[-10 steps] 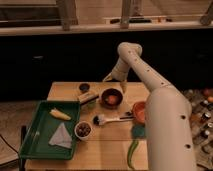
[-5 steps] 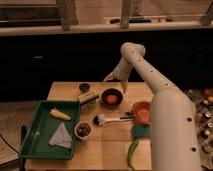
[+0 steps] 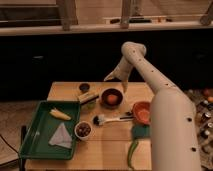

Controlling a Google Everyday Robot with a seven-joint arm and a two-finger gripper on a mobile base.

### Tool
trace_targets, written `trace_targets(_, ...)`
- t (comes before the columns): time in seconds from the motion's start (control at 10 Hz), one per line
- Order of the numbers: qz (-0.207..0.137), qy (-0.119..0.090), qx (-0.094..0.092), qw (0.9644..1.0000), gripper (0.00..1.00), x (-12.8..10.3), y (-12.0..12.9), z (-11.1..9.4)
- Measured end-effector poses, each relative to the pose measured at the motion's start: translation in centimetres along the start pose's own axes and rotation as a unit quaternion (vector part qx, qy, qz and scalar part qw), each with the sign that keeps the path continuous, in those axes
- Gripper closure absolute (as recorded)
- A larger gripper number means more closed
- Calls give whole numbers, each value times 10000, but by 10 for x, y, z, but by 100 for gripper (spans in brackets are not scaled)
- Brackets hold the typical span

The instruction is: Place apple in purple bowl

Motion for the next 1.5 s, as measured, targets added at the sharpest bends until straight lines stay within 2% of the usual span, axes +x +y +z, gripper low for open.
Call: trace_targets(1.5,-4,-1,-32,10000,20,3,3,-2)
